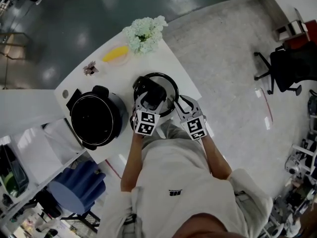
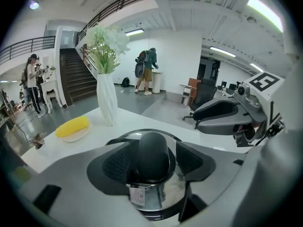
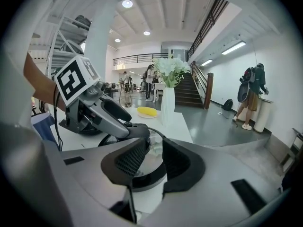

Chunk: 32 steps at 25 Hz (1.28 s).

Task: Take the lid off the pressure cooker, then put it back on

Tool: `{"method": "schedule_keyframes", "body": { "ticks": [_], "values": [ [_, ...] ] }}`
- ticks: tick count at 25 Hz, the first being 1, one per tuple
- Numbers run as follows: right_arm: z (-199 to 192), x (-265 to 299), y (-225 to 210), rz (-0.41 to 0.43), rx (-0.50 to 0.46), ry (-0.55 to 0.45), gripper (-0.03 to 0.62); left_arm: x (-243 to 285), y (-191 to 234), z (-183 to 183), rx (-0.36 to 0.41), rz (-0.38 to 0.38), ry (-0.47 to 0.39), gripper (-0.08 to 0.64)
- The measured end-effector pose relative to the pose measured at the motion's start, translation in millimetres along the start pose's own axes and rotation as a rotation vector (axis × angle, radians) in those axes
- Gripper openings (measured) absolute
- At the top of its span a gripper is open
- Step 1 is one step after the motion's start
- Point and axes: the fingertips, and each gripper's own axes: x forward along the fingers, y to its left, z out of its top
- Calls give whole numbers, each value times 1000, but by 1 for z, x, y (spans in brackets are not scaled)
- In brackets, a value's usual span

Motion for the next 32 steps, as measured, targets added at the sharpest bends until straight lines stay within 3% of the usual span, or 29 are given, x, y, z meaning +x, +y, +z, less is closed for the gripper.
{"method": "schedule_keyframes", "body": {
  "ticks": [14, 32],
  "values": [
    [14, -17, 17, 7, -6, -34, 95, -43, -10, -3, 16, 18, -17, 303],
    [8, 7, 1, 33, -12, 14, 96, 7, -4, -8, 18, -9, 78, 302]
  ]
}}
